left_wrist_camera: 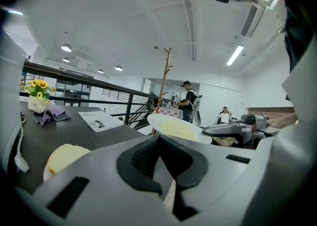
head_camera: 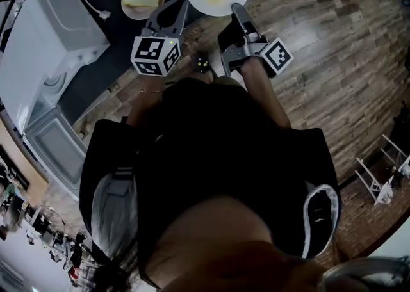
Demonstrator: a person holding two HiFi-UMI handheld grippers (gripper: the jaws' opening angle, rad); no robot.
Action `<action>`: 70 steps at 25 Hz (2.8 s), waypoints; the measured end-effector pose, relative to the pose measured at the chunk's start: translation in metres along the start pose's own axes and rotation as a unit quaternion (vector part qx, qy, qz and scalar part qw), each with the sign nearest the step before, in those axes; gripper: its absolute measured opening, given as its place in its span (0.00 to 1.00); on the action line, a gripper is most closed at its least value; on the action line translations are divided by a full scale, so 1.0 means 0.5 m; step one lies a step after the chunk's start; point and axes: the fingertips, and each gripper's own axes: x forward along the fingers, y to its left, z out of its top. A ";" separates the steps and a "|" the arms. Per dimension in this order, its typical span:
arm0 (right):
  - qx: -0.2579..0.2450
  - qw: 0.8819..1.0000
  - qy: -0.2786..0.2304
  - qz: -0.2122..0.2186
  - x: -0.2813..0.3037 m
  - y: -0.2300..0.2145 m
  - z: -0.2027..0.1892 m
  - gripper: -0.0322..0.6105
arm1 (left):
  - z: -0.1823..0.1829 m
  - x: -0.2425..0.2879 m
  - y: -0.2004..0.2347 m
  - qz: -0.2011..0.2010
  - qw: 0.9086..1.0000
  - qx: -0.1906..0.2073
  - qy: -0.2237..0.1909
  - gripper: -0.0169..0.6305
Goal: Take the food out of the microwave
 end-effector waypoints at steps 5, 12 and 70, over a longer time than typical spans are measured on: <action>-0.003 1.000 0.023 0.004 0.014 0.012 -0.014 0.07 | 0.005 -0.015 0.014 0.017 1.000 -0.009 -0.009 0.04; -0.010 0.999 0.045 0.011 0.025 0.024 -0.037 0.07 | 0.011 -0.042 0.032 0.039 0.999 -0.012 -0.023 0.04; -0.003 0.982 0.174 -0.079 0.187 -0.122 0.014 0.07 | -0.006 -0.028 0.108 0.190 0.980 -0.058 -0.015 0.04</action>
